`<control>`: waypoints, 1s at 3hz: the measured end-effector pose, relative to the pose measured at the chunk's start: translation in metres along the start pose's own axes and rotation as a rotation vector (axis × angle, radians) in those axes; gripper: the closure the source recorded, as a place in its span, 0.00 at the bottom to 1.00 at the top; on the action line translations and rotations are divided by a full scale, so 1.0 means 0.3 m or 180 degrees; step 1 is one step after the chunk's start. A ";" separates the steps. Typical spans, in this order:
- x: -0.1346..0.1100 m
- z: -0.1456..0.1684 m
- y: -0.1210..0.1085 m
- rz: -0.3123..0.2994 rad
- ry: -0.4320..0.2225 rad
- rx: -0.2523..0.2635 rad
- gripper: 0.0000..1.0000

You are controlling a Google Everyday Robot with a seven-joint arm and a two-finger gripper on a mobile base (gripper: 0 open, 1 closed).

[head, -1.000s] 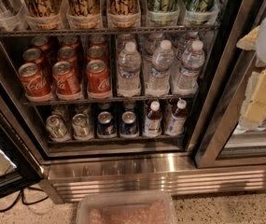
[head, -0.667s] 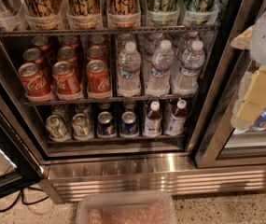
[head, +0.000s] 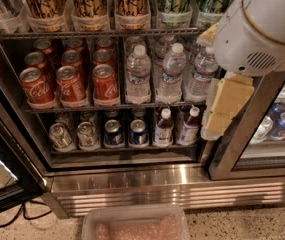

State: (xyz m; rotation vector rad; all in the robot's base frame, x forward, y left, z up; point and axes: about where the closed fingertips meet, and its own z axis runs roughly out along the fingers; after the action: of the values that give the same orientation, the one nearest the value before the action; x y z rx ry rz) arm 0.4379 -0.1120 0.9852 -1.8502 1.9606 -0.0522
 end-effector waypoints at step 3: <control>-0.314 0.040 -0.009 -0.0093 -0.0616 0.0202 0.00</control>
Offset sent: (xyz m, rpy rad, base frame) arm 0.0086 0.0951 -0.0034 0.2254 -0.0694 0.0504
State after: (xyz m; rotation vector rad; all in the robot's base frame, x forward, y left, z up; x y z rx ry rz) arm 0.4451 -0.0189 1.0022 -1.7730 1.7804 0.0534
